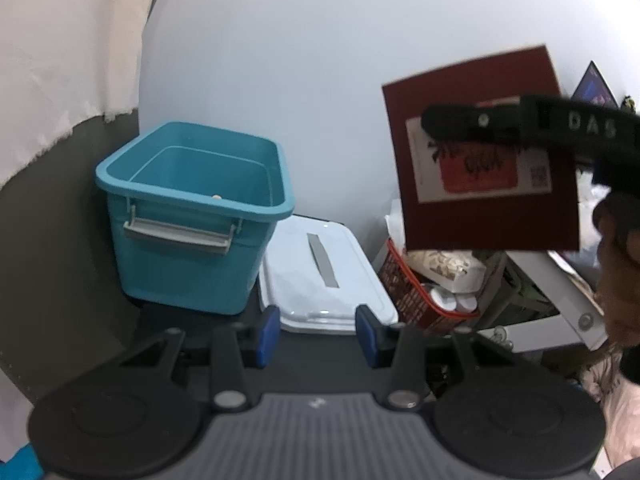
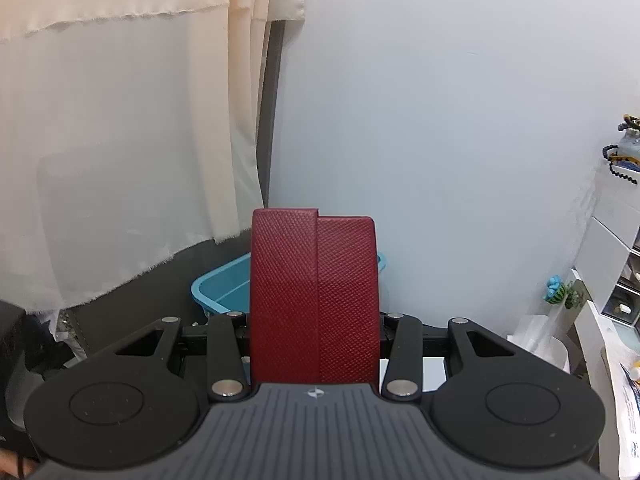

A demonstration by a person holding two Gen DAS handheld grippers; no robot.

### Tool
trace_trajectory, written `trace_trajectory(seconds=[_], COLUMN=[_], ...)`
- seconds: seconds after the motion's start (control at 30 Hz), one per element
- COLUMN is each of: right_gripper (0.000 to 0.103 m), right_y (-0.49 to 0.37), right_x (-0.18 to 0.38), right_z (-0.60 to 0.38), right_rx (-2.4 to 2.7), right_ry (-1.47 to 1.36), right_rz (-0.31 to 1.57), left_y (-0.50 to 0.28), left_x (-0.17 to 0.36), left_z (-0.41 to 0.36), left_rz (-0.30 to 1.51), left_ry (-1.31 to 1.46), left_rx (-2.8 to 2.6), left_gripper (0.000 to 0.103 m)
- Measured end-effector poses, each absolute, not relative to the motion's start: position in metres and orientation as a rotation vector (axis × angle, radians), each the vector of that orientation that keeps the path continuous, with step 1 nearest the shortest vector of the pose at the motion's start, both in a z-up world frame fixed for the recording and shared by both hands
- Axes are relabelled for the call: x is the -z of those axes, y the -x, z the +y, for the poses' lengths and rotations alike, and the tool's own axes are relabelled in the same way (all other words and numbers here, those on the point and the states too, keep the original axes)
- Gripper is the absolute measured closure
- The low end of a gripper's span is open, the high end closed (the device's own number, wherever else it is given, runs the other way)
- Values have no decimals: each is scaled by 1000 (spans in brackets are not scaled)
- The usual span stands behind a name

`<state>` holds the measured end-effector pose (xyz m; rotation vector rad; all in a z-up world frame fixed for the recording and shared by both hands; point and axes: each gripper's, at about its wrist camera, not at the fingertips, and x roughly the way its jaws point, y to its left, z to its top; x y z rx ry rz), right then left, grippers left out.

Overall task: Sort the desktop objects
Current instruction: 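Lift the red gift box with the right tool off the table, then carry the red gift box with the right tool over the teal bin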

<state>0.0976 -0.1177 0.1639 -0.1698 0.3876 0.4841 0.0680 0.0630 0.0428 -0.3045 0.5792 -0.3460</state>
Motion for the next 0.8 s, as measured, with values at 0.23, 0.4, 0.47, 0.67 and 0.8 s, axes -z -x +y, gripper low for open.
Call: trace_trajectory(seconds=[0.23,0.4,0.47,0.67,0.8], right_gripper=[58,58,58,58,58], right_y=[-99,-92,-88,-78,-74], right_x=[-170,-177,-181,-196,-202], right_z=[-118,-125,-129,-145,-150], right_rx=[-517,-542,-550,-577,-601], right_ry=[169,164,162,113,89], right_rz=[385,371,362,340,327], left_y=[-61,-55,-52,-42,-38], left_x=[-45,-52,-56,-71,-80], left_z=[63,61,60,52,46], left_rz=[563,553,554,554,554], left_ry=[281,285,287,259,255], left_rx=[313,271,246,207,200], left_gripper=[59,59,59,59,59])
